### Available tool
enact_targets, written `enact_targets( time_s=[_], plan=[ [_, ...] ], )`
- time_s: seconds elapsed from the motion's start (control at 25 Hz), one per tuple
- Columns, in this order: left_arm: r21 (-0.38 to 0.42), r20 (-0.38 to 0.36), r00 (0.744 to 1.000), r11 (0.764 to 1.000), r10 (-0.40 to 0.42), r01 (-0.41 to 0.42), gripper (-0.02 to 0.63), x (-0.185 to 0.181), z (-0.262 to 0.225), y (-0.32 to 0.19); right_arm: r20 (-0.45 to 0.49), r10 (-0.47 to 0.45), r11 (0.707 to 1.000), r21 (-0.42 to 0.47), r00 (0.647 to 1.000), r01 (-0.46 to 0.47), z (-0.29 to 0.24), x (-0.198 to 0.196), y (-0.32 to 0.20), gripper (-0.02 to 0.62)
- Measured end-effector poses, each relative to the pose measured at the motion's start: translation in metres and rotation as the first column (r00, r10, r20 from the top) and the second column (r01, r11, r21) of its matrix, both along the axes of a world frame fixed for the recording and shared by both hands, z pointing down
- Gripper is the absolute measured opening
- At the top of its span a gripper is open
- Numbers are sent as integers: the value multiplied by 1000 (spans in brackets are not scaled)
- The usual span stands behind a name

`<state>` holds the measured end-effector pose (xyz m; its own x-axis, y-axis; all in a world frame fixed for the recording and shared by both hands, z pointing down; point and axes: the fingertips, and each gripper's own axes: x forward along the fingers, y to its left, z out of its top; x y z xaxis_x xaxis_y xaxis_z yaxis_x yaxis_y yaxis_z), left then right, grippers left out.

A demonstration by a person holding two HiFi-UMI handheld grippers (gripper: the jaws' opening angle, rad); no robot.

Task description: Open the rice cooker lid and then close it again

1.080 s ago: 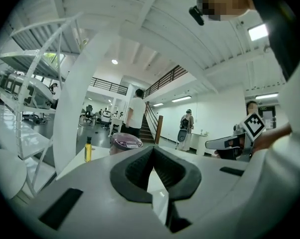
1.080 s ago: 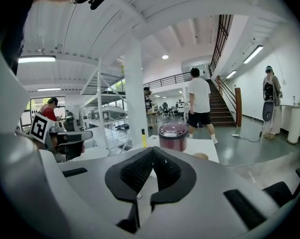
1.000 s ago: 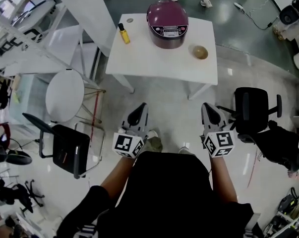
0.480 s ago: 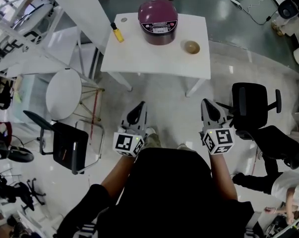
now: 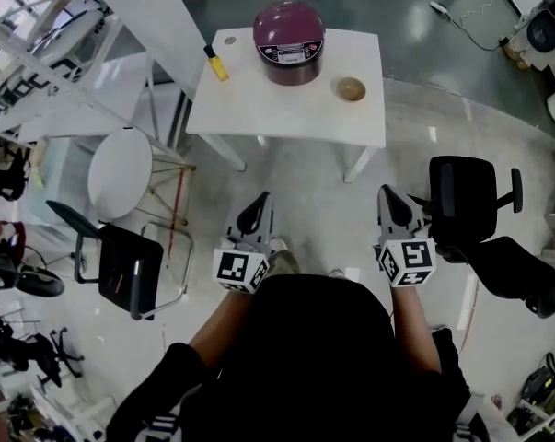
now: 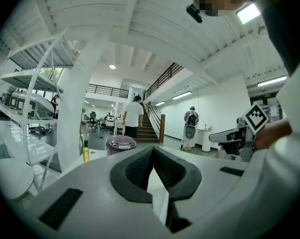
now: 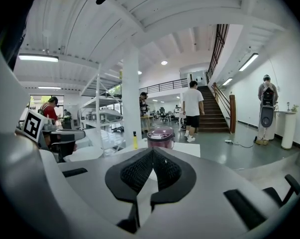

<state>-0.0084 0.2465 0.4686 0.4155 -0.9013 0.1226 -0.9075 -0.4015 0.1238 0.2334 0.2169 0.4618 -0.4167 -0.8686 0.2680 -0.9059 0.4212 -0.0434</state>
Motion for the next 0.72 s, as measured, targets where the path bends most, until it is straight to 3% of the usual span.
enact_targets(
  time_s=[0.72],
  plan=[
    [9,19,998,999,52,-53,3,85,-1,30,24,23,1000,6,999,-23,0,74,32,0]
  ],
)
